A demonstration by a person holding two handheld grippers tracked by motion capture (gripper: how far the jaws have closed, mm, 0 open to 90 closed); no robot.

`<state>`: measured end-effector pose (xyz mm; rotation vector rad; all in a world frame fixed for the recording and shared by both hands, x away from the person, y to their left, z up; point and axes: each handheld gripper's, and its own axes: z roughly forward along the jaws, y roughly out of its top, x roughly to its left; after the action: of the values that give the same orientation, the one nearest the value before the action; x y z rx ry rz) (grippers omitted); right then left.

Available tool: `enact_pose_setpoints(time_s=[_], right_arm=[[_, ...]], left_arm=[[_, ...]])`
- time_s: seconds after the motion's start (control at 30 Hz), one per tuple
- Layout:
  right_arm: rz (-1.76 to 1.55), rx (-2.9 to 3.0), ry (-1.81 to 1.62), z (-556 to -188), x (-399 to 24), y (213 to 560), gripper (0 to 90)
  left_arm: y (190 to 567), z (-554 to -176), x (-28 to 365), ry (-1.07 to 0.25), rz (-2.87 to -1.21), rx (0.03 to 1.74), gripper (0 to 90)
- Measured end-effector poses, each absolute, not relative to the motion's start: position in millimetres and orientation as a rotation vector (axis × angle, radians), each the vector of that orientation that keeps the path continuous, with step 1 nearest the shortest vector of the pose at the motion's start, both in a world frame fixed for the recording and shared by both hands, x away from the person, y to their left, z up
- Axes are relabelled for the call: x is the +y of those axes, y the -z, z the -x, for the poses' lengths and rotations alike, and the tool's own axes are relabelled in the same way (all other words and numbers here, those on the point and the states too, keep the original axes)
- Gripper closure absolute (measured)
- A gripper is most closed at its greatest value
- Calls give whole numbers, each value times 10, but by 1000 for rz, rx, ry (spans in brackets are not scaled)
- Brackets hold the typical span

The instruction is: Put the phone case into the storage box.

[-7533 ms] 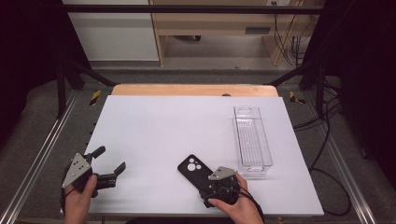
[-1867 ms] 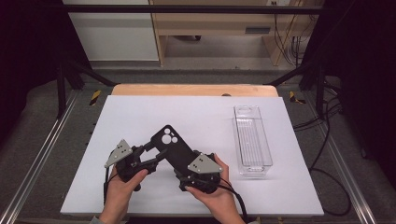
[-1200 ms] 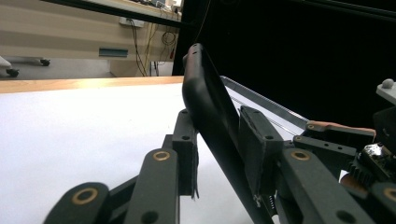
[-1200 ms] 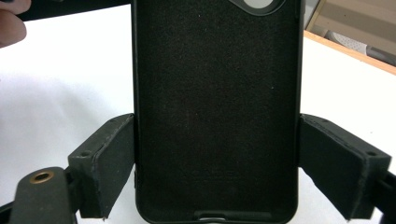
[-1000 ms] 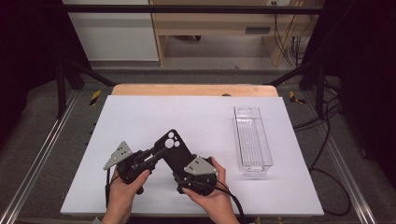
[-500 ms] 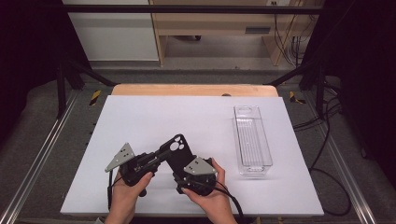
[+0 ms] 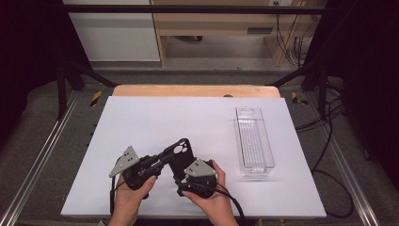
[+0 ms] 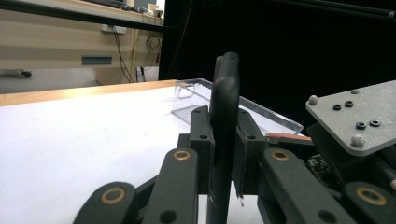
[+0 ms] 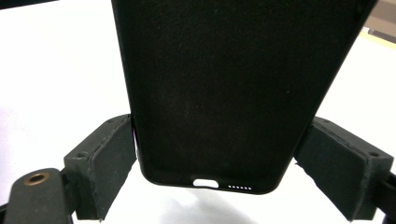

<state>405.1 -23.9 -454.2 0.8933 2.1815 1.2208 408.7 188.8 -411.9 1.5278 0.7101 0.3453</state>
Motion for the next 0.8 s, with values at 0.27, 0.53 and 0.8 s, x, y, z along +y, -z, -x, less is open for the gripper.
enact_pose_setpoints(time_s=[0.27, 0.53, 0.8], right_arm=[[-879, 2187, -1235, -4049, -229, 4543, 127], [-888, 2186, -1239, -4057, -228, 4546, 88], [-904, 2189, -1231, -4069, -233, 4555, 72]], left_arm=[[4112, -4090, 1910, -362, -1526, 714, 808], [4097, -4082, 1912, -373, -1523, 708, 808], [4079, -4076, 1917, -377, -1519, 705, 809]])
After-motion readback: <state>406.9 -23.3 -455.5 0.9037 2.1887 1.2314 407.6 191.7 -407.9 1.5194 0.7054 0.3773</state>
